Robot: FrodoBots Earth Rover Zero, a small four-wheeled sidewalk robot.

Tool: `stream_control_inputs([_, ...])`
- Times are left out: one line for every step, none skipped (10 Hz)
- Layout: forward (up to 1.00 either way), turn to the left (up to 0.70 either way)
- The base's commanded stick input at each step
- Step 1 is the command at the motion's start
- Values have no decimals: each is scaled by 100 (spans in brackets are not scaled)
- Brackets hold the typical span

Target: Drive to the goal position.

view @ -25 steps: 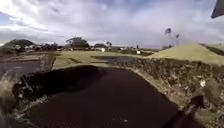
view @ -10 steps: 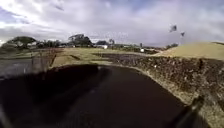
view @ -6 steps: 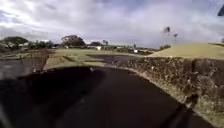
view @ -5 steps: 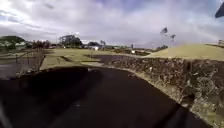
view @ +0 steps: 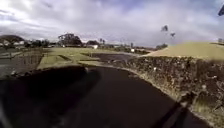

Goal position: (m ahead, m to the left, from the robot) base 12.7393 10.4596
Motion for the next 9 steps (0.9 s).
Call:
stream_control_inputs([70, 0])
stream_control_inputs([70, 0])
stream_control_inputs([70, 0])
stream_control_inputs([70, 0])
stream_control_inputs([70, 0])
stream_control_inputs([70, 0])
stream_control_inputs([70, 0])
stream_control_inputs([70, 0])
stream_control_inputs([70, 0])
